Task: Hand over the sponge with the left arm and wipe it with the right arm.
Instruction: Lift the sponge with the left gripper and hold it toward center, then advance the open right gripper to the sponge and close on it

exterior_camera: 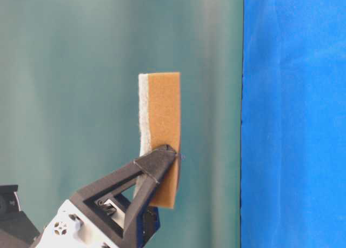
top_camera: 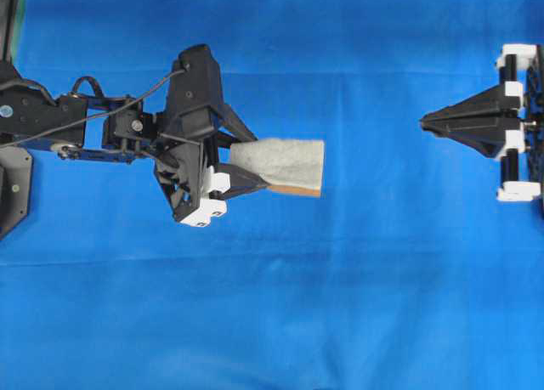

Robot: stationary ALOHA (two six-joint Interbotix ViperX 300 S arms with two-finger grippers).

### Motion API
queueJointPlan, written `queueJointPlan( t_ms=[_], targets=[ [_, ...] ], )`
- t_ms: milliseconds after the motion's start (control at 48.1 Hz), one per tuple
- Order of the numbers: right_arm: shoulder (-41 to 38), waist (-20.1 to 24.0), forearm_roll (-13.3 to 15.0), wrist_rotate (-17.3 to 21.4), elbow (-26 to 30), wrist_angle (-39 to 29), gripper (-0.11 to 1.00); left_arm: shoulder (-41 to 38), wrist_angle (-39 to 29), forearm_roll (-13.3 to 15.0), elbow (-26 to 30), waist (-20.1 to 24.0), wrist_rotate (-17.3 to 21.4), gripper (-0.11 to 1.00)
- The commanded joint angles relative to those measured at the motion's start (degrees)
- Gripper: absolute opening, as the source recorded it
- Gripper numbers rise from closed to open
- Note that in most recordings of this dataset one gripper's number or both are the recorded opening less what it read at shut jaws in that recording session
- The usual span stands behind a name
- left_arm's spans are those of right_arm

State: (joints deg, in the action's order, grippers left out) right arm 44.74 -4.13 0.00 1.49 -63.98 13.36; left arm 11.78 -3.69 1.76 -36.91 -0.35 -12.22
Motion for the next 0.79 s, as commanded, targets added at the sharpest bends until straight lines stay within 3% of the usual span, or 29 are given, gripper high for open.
queueJointPlan(
  t_ms=[0,353,395,520,603,644,769],
  targets=[
    [-1.41,0.0,-0.18,0.53,2.2,0.62,0.0,0.53,0.53,0.09,1.32,-0.26,-0.09,0.47],
    [-9.67,2.9,-0.18,1.85,8.09,1.32,0.01,0.53,0.53,0.0,0.79,0.18,0.18,0.47],
    [-10.9,3.25,-0.18,1.85,8.96,1.58,0.09,0.53,0.53,0.09,0.79,0.18,0.18,0.47],
    [-15.29,3.87,-0.26,2.37,11.78,1.85,0.47,0.44,0.53,0.0,0.79,0.35,0.18,0.47],
    [-17.93,3.96,-0.26,2.55,13.45,1.85,0.67,0.44,0.53,0.0,0.7,0.44,0.18,0.47],
    [-19.07,3.96,-0.53,2.81,14.33,1.85,0.73,0.44,0.53,0.0,0.7,0.44,0.26,0.47],
    [-22.32,3.96,-0.97,4.75,16.79,1.85,0.74,0.35,0.44,0.09,0.7,0.53,0.18,0.47]
  ],
)
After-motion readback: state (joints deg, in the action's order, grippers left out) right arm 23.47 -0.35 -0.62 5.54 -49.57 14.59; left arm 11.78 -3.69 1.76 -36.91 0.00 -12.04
